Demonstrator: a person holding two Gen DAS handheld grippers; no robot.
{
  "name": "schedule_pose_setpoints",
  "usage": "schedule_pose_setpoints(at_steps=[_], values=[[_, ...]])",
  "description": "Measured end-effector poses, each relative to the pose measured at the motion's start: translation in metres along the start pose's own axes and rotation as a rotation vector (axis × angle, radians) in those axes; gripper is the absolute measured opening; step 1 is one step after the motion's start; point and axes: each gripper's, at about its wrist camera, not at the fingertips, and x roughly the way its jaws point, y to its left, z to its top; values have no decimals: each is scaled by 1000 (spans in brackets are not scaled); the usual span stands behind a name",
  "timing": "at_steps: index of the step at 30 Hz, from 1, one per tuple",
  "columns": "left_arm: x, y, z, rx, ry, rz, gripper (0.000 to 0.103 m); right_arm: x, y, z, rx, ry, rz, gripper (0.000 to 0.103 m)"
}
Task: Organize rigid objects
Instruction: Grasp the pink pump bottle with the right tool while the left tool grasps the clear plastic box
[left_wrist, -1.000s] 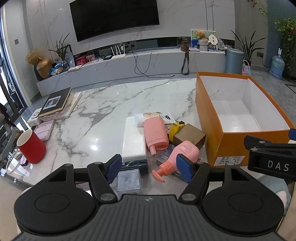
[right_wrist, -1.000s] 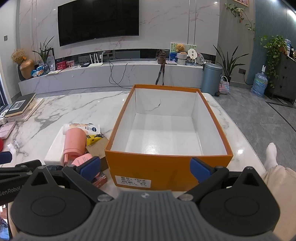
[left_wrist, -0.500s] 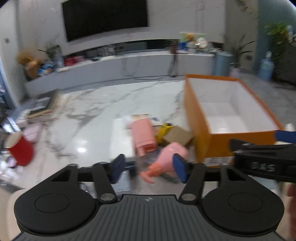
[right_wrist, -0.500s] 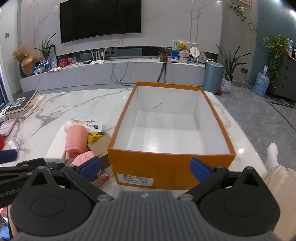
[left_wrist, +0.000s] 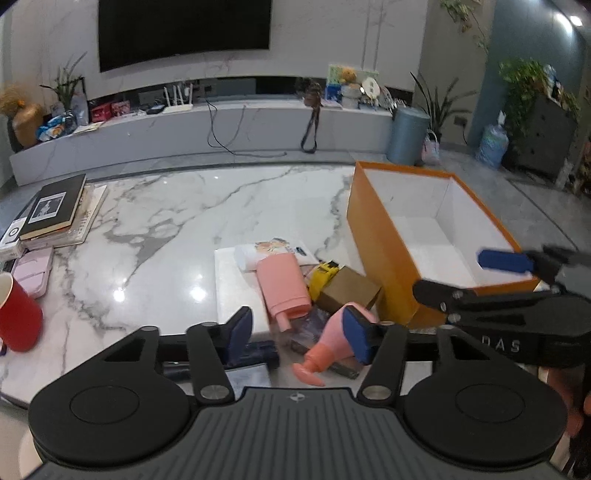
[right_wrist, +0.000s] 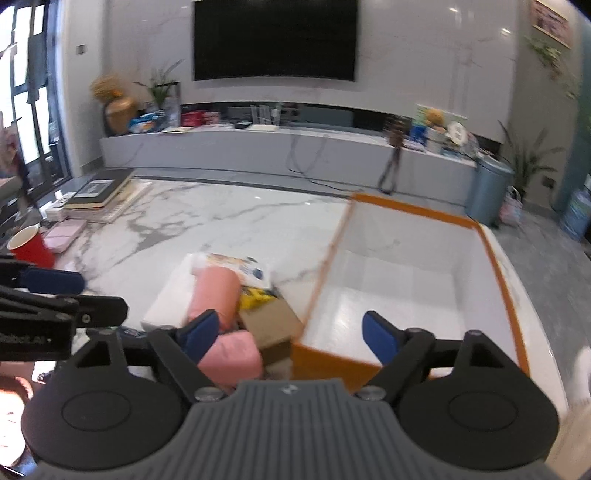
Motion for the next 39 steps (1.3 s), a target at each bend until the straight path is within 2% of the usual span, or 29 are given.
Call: schedule_pose_setpoints(at_steps=[4, 6, 8, 9, 12, 17, 25, 31, 39], values=[[12, 12, 1, 65, 72, -21, 56, 17, 10, 8, -16, 43, 101, 61], [18, 16, 0, 79, 121, -43, 51, 26, 14, 10, -2, 88, 144, 56], [26, 25, -2, 44, 171, -27, 52, 35, 22, 8, 21, 125, 183, 50], [31, 30, -3, 21, 195, -25, 56, 39, 27, 7, 31, 143, 197, 48], [46, 43, -7, -46, 273, -37, 65, 51, 36, -1, 52, 191, 201, 48], [73, 57, -9, -122, 389, -31, 68, 68, 31, -13, 118, 274, 177, 47], [108, 62, -12, -171, 543, -31, 69, 89, 12, -20, 359, 340, 153, 49], [122, 55, -15, -120, 595, -24, 69, 106, 4, -21, 496, 387, 145, 62], [138, 48, -17, -74, 626, 7, 64, 126, 7, -25, 549, 412, 100, 62]])
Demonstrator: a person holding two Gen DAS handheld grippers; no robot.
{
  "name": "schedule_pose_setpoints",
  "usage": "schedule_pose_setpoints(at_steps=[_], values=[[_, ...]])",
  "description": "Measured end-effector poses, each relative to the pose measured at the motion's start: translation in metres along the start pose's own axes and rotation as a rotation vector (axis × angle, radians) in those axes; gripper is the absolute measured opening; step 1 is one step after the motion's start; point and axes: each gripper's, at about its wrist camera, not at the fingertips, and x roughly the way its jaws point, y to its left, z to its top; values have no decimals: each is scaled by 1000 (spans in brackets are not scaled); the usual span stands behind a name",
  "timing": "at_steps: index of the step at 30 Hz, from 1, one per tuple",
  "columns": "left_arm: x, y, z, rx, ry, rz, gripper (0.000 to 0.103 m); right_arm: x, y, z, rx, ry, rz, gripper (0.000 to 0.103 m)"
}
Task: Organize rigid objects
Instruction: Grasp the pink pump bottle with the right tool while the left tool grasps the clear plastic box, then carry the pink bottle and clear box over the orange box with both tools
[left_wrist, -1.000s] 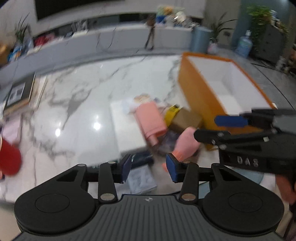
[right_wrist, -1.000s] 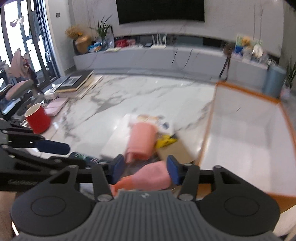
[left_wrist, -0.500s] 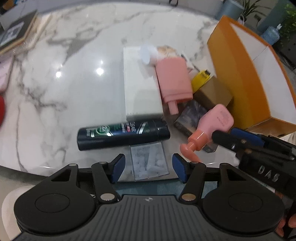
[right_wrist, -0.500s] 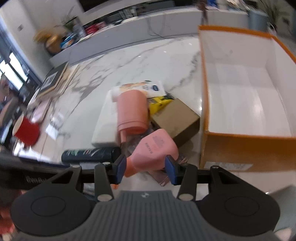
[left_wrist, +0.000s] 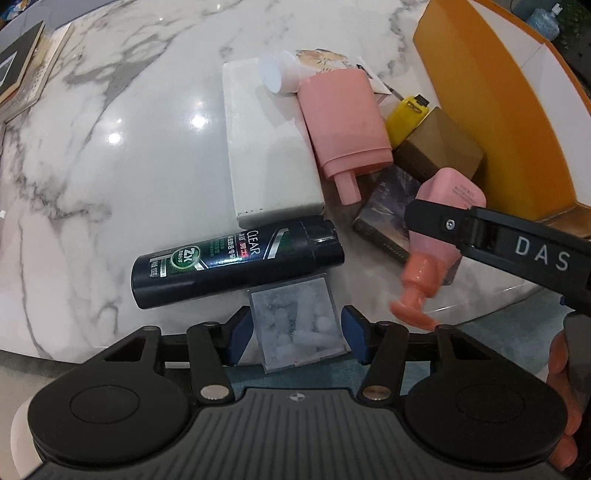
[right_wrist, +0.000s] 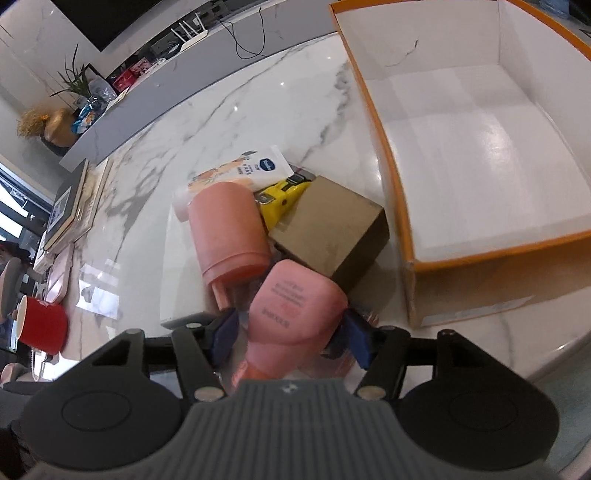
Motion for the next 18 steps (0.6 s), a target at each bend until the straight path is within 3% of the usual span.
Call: schedule_pose_setpoints(at_steps=[5, 9, 18], values=[[6, 0, 2, 3, 16, 11, 61, 4, 8, -3, -80, -26, -29, 62], [7, -3, 3, 20, 13, 24, 55, 4, 11, -4, -158, -29, -56, 54], [-5, -8, -11, 30, -59, 31, 53, -4, 8, -6, -211, -32, -10, 46]])
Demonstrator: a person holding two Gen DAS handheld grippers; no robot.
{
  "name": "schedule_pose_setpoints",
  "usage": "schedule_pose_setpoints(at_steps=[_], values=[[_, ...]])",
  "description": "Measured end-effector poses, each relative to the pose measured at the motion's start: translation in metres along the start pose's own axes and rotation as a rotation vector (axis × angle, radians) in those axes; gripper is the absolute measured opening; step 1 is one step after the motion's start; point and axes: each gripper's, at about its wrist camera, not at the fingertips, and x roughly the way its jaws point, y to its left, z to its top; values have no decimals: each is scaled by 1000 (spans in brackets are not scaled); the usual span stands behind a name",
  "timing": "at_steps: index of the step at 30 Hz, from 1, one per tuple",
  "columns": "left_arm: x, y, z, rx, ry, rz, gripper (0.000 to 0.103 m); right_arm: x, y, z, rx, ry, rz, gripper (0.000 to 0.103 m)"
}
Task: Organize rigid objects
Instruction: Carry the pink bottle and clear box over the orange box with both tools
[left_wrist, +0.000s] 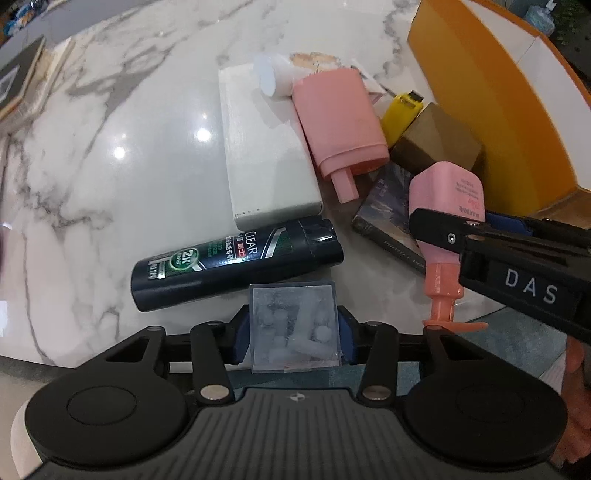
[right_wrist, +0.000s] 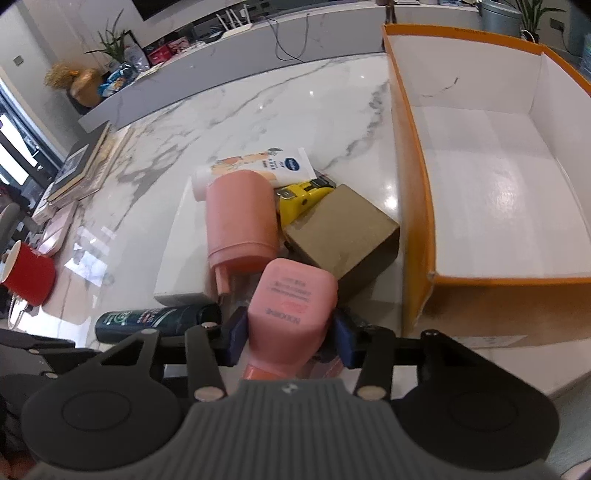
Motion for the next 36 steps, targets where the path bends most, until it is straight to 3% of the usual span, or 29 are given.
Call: schedule_pose_setpoints(at_steps=[9, 15, 19, 26, 31, 36], values=[[-45, -9, -11, -6, -130, -43, 52, -29, 4, 0, -47, -55, 36, 46], [-80, -28, -13, 41, -239, -74, 52, -72, 0, 0, -82, -142, 39, 46], [-104, -49, -5, 114, -313, -109, 52, -101, -13, 10, -113, -182, 27, 46], [-129, -104, 26, 335, -424, -173, 52, -126, -60, 43, -96, -145, -4, 46], [-123, -147, 62, 468, -417, -189, 52, -120, -103, 76, -56, -109, -32, 46], [-88, -189, 89, 608, -345, -187, 52, -94, -144, 98, -18, -46, -53, 46]])
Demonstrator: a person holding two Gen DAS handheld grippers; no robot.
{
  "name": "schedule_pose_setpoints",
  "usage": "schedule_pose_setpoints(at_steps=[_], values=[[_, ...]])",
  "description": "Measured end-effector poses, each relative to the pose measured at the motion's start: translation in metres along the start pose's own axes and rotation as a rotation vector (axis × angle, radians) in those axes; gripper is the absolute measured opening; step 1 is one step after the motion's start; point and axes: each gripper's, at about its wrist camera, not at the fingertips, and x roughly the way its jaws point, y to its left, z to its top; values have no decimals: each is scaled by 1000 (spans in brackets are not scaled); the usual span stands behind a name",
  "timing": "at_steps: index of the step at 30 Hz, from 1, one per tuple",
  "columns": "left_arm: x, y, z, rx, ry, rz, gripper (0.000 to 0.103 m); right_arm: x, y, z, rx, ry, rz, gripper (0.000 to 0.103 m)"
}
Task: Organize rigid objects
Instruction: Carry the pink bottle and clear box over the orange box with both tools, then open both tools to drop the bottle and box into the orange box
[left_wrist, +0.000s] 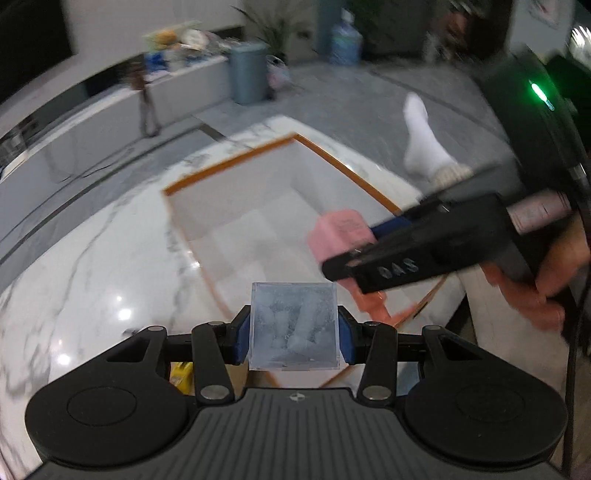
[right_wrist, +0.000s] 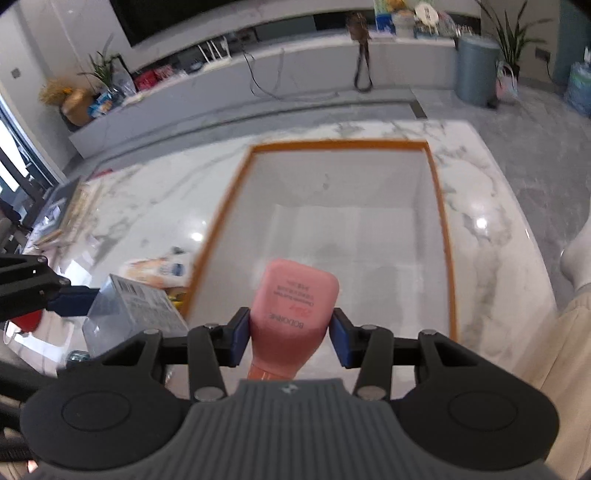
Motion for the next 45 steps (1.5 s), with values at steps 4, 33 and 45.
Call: schedule_pose_setpoints(at_steps=[4, 33, 45], values=[[44, -10, 5, 110, 97, -11, 52, 30, -20, 3, 28, 65, 20, 46], [80, 14, -11, 182, 260, -127, 59, 109, -12, -4, 7, 329, 71, 46], [15, 61, -37, -124, 106, -55, 60, 99, 15, -5, -56, 341, 47, 35]])
